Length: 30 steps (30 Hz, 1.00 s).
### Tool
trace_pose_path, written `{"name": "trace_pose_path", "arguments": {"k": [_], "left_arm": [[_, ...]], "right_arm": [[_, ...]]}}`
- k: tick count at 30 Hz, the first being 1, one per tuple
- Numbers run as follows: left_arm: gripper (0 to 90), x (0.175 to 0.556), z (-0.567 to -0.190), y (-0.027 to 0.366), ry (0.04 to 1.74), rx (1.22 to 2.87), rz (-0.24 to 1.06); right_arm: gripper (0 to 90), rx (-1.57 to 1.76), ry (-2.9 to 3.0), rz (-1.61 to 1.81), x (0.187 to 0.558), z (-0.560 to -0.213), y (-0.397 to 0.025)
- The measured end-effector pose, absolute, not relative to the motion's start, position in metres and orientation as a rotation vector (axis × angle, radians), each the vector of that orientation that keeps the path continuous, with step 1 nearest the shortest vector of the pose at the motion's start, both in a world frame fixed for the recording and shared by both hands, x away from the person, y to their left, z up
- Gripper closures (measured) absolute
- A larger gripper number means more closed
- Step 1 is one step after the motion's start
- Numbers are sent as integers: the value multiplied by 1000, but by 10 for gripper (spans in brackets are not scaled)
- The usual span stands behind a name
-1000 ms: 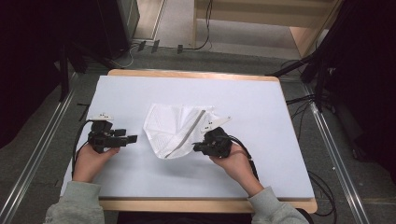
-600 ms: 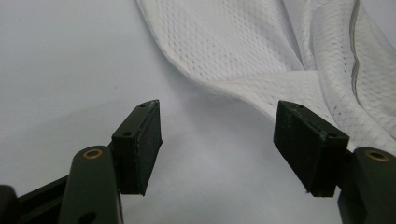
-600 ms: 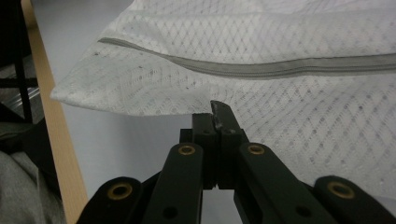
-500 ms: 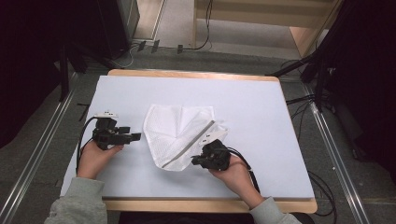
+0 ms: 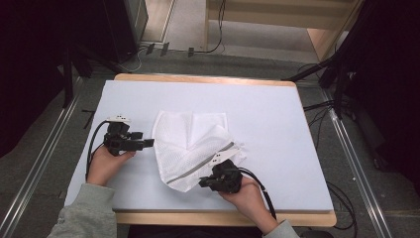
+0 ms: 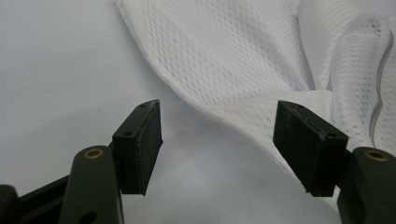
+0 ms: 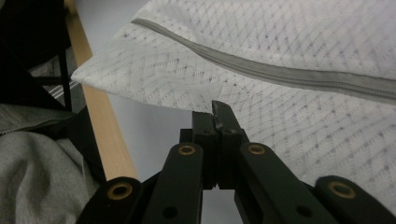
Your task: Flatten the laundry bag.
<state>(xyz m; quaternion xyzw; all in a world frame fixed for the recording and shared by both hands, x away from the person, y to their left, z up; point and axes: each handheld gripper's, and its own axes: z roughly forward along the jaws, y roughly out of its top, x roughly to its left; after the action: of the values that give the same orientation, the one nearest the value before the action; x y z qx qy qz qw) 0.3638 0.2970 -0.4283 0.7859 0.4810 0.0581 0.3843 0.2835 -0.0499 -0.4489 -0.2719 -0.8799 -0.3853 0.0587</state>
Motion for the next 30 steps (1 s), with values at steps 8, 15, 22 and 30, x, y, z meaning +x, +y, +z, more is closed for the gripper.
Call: {"name": "trace_pose_path", "arguments": {"k": [8, 15, 22, 30], "left_arm": [[335, 366, -429, 297, 1228, 2010, 141], [335, 365, -429, 297, 1231, 2010, 140], [335, 362, -429, 297, 1231, 2009, 149], [335, 353, -429, 303, 1243, 1999, 162]], "right_arm": [[709, -817, -2701, -1201, 285, -444, -57], [654, -871, -2712, -1324, 288, -425, -84], [659, -1006, -2728, -1328, 313, -425, -105], [657, -1122, -2758, -1334, 350, -429, -118]]}}
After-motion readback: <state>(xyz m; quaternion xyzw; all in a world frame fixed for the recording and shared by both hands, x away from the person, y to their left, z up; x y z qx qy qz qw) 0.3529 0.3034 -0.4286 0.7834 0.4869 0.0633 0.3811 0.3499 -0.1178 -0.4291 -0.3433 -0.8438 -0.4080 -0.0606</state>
